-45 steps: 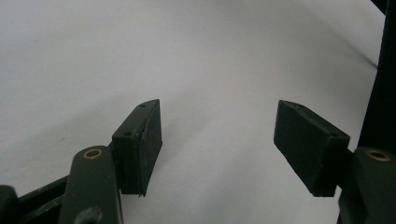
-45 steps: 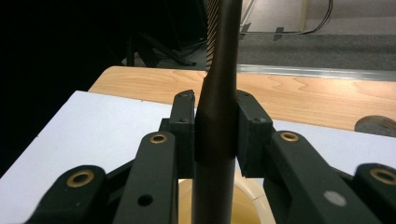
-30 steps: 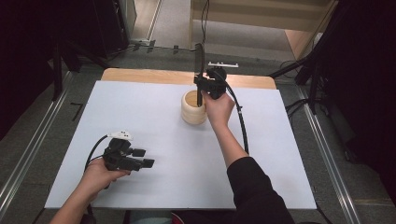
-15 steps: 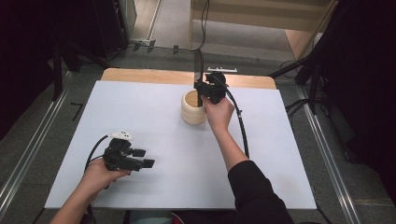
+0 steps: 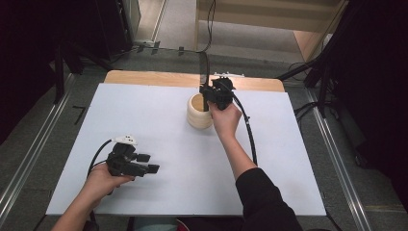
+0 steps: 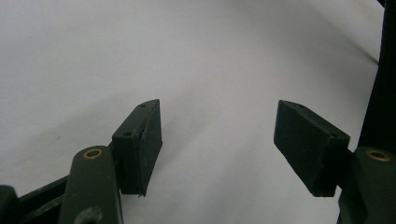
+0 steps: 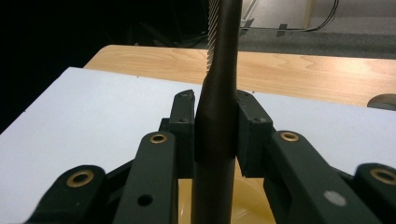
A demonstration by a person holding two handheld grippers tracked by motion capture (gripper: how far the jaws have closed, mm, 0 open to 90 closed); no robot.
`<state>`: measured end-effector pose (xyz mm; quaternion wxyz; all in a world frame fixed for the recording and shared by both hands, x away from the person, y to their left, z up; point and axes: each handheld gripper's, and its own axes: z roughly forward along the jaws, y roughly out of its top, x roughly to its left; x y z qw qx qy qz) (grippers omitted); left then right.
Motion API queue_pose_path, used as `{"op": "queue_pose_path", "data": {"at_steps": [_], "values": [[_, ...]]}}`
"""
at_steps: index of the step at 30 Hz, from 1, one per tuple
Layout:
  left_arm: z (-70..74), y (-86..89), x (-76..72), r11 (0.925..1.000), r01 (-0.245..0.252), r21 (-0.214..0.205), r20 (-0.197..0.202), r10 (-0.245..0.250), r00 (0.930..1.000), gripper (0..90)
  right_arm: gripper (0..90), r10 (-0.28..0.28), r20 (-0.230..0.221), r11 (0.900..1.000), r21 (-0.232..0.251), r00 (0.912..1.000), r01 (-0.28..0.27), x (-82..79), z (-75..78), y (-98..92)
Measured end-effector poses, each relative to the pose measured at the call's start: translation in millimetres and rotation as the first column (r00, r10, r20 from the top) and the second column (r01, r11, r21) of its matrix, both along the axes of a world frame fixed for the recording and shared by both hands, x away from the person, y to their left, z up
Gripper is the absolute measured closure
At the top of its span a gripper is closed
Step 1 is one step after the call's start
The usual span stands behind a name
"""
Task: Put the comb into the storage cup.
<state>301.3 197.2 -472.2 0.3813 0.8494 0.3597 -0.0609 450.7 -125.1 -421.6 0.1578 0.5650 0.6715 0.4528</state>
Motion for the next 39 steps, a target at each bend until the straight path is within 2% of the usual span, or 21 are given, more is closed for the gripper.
{"op": "queue_pose_path", "data": {"at_steps": [7, 10, 16, 20, 25, 31, 39], "values": [[-0.1, -0.4, -0.1, 1.0000, 0.002, 0.002, -0.001, -0.002, 1.0000, 33.3, 69.8, -0.007, 0.031, 1.0000, 0.007, 0.9995, 0.007, 1.2, 2.1, 0.6], [-0.2, -0.2, 0.0, 1.0000, 0.004, 0.002, -0.001, -0.004, 1.0000, 33.2, 69.8, -0.015, 0.024, 0.9999, -0.001, 0.9996, 0.015, 3.1, 0.8, 0.3], [-0.2, -0.4, -0.1, 1.0000, 0.002, 0.000, -0.001, -0.002, 1.0000, 33.3, 69.8, -0.026, 0.018, 0.9995, 0.017, 0.9995, 0.026, 7.3, -0.8, -0.1], [-0.2, -0.3, 0.0, 1.0000, 0.004, -0.002, -0.002, -0.004, 1.0000, 33.2, 69.8, -0.025, 0.025, 0.9997, 0.006, 0.9994, 0.024, 11.1, 0.6, 2.8], [-0.2, 0.0, 0.1, 1.0000, 0.007, -0.001, -0.001, -0.007, 1.0000, 33.2, 69.8, -0.027, 0.006, 0.9996, -0.004, 0.9996, 0.027, 13.5, -2.5, 4.4], [-0.4, -0.4, 0.1, 1.0000, 0.007, 0.000, -0.002, -0.007, 1.0000, 33.2, 69.8, -0.012, -0.003, 0.9995, -0.029, 0.9999, 0.012, 10.5, -7.2, 6.3], [-0.9, -1.1, -0.1, 1.0000, 0.007, 0.003, -0.004, -0.007, 1.0000, 33.2, 69.7, 0.009, 0.014, 0.9993, -0.036, 0.9999, -0.009, 3.7, -12.8, 4.9]]}}
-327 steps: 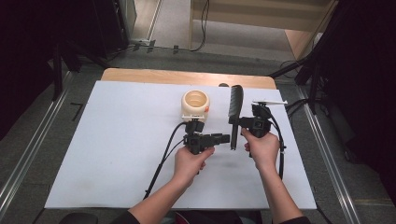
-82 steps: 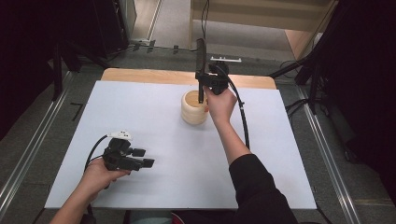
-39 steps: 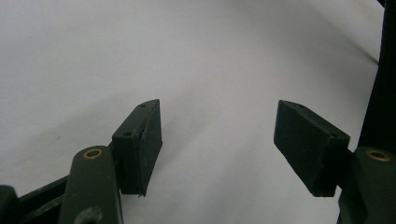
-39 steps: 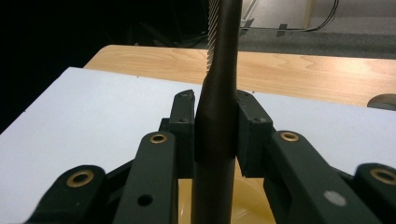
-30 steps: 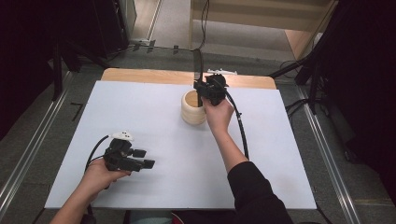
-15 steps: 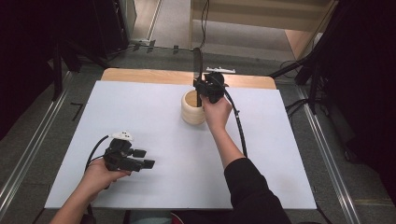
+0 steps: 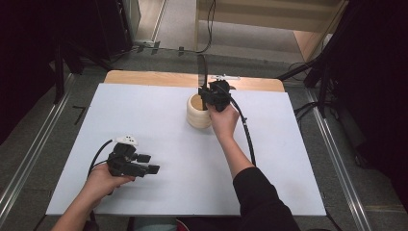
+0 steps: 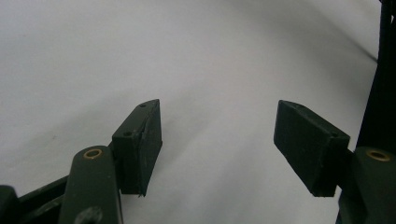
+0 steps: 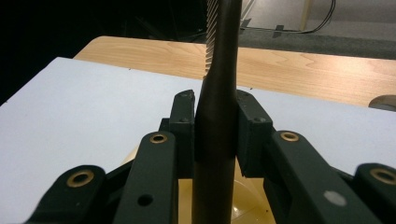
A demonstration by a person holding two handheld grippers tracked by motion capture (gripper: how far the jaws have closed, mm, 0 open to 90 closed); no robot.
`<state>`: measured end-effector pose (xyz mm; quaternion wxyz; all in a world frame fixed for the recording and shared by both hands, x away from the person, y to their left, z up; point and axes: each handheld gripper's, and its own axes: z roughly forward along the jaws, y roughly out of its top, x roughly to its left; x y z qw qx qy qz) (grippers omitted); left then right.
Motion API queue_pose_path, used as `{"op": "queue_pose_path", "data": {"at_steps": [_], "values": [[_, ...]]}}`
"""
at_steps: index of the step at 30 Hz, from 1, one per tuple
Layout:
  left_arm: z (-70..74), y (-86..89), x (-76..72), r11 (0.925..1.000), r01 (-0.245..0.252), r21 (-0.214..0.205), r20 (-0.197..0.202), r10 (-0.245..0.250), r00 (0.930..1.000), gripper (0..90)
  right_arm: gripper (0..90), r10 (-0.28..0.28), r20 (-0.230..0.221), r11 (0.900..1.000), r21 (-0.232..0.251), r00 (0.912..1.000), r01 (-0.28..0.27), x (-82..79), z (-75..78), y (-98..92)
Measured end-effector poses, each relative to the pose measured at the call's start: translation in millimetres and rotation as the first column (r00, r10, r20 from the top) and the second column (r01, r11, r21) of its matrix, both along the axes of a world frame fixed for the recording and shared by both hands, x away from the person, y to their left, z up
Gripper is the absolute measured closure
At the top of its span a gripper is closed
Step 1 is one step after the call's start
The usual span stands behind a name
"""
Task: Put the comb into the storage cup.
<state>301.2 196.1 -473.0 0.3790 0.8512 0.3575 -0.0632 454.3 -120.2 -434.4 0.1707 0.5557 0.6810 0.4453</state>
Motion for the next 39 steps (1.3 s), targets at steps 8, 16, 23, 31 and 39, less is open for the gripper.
{"op": "queue_pose_path", "data": {"at_steps": [8, 16, 23, 31, 39], "values": [[0.0, -0.2, 0.0, 1.0000, 0.002, 0.008, 0.000, -0.002, 1.0000, 33.2, 69.7, 0.017, -0.012, 0.9998, -0.008, 0.9998, -0.017, -5.8, -6.2, -0.4], [-0.5, -0.5, 0.2, 1.0000, 0.005, 0.009, -0.003, -0.005, 1.0000, 33.3, 69.8, 0.032, -0.007, 0.9995, -0.004, 0.9994, -0.032, -11.1, -7.2, -1.2], [-0.8, -1.0, 0.0, 0.9999, 0.006, 0.010, -0.003, -0.006, 1.0000, 33.2, 69.5, 0.048, -0.005, 0.9987, -0.014, 0.9988, -0.048, -13.2, -6.9, -0.5], [-1.1, -1.5, -0.1, 0.9999, 0.010, 0.013, -0.005, -0.010, 0.9999, 33.3, 69.0, 0.045, -0.003, 0.9988, -0.020, 0.9990, -0.045, -10.7, -8.5, -1.2], [-1.1, -1.7, -0.2, 0.9998, 0.012, 0.015, -0.006, -0.012, 0.9999, 33.2, 69.6, 0.059, 0.039, 0.9941, -0.093, 0.9975, -0.055, -7.9, -11.1, -0.4]]}}
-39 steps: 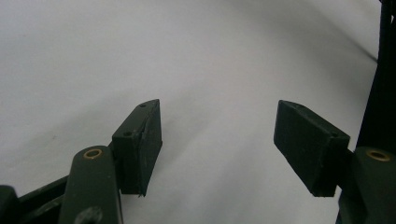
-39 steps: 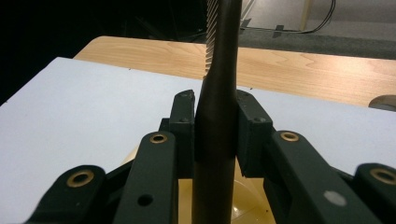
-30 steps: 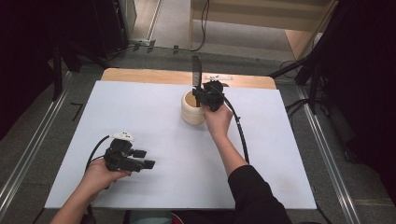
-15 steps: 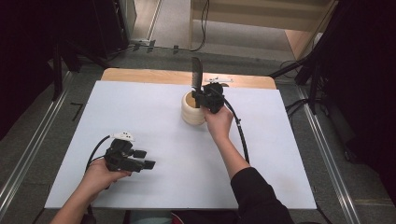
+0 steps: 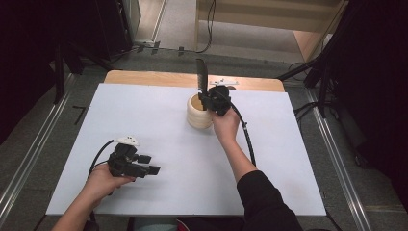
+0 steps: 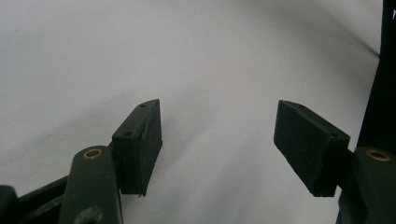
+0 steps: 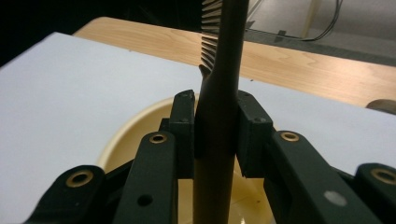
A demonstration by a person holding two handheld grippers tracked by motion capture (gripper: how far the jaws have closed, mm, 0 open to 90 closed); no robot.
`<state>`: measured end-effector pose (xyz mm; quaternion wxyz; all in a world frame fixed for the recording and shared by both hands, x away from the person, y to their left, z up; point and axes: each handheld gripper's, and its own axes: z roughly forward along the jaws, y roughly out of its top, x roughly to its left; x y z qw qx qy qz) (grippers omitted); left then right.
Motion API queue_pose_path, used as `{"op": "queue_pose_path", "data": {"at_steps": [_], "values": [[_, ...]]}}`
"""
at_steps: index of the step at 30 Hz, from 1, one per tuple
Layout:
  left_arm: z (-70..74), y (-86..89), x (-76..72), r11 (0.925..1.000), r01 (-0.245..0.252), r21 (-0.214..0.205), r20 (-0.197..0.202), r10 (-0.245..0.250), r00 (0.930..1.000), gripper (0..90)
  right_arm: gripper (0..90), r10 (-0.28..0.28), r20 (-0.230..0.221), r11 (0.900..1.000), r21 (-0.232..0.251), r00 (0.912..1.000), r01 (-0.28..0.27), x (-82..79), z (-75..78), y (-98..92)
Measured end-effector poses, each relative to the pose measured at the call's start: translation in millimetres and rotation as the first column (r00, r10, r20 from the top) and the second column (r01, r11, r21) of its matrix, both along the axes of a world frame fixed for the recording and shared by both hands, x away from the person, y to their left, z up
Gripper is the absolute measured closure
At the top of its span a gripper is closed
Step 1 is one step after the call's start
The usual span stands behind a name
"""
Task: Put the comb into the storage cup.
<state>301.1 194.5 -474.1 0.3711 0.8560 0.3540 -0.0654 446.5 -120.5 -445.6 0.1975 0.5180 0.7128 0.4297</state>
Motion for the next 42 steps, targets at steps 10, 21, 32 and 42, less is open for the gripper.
{"op": "queue_pose_path", "data": {"at_steps": [10, 21, 32, 42], "values": [[-0.1, 0.0, 0.1, 1.0000, -0.002, -0.001, -0.001, 0.002, 1.0000, 33.2, 63.7, 0.010, -0.038, 0.9998, 0.019, 0.9992, -0.009, -0.3, 1.1, 1.7], [-0.1, 0.0, 0.6, 1.0000, -0.007, -0.005, -0.004, 0.007, 1.0000, 33.2, 48.1, 0.045, -0.042, 0.9985, 0.031, 0.9981, -0.044, -5.3, 8.1, -5.4], [-1.0, 1.8, -0.9, 0.9999, -0.011, -0.003, -0.004, 0.011, 0.9999, 33.2, 34.7, 0.080, -0.029, 0.9964, 0.030, 0.9964, -0.079, -9.7, 13.9, -14.2], [-1.2, 1.3, -0.6, 0.9999, -0.012, 0.003, -0.006, 0.012, 0.9999, 33.2, 29.3, 0.094, -0.094, 0.9940, 0.065, 0.9911, -0.088, -12.0, 11.5, -30.6]]}}
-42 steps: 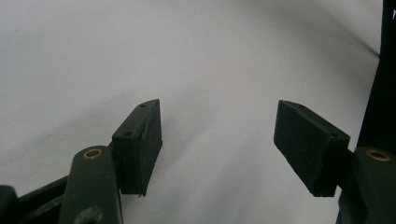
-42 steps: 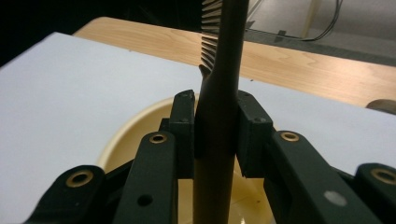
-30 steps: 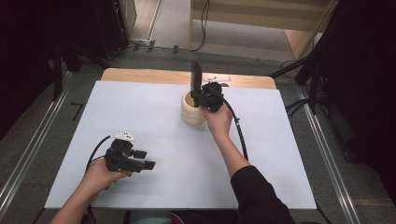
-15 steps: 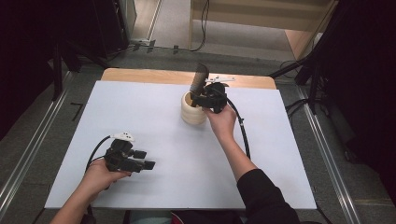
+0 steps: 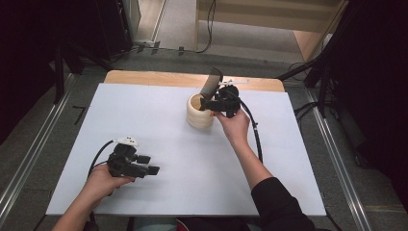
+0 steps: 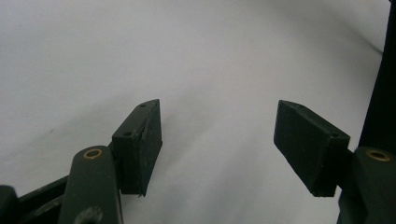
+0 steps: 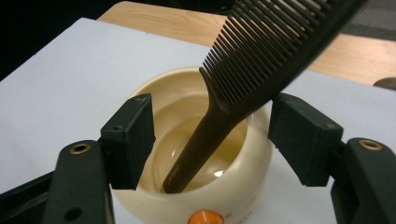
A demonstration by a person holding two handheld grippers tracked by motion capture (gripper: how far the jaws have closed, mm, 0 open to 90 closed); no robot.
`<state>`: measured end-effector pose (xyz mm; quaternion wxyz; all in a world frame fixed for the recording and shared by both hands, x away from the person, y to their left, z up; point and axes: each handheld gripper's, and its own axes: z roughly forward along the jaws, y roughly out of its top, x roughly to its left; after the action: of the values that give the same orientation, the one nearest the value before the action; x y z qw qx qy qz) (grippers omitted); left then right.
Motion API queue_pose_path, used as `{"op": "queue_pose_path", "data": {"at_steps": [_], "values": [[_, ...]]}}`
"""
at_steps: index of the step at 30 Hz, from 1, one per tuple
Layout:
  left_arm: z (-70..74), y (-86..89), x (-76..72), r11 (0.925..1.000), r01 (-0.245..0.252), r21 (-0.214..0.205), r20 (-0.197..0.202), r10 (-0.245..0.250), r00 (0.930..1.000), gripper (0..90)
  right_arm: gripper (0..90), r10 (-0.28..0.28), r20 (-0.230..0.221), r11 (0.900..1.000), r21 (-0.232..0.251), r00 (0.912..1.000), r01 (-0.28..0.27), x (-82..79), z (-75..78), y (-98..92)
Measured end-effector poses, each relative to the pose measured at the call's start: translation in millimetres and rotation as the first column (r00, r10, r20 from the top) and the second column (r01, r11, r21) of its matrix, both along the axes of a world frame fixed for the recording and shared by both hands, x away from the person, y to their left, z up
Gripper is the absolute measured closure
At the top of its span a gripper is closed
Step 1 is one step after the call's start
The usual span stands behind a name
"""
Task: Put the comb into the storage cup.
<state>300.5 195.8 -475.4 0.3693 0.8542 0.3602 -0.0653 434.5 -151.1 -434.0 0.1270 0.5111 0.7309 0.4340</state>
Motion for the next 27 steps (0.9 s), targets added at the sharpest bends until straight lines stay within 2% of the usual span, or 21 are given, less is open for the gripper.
{"op": "queue_pose_path", "data": {"at_steps": [3, 12, 19, 27], "values": [[0.2, 0.3, 0.2, 1.0000, -0.001, -0.002, 0.000, 0.001, 1.0000, 33.2, 28.5, 0.008, -0.019, 0.9999, 0.006, 0.9998, -0.008, -1.9, -0.3, -4.2], [0.0, 0.6, 0.5, 1.0000, -0.002, -0.001, 0.002, 0.002, 1.0000, 33.2, 28.3, 0.034, -0.036, 0.9992, 0.021, 0.9988, -0.033, -12.6, 0.2, -16.3], [0.0, 1.0, 0.8, 1.0000, -0.005, -0.002, 0.001, 0.005, 1.0000, 33.2, 27.1, 0.058, -0.025, 0.9974, 0.045, 0.9980, -0.057, -23.3, 5.5, -28.7], [0.0, 1.2, 0.9, 1.0000, -0.006, -0.001, 0.002, 0.006, 1.0000, 33.2, 26.6, 0.079, -0.021, 0.9965, 0.028, 0.9966, -0.079, -37.8, 5.0, -39.7]]}}
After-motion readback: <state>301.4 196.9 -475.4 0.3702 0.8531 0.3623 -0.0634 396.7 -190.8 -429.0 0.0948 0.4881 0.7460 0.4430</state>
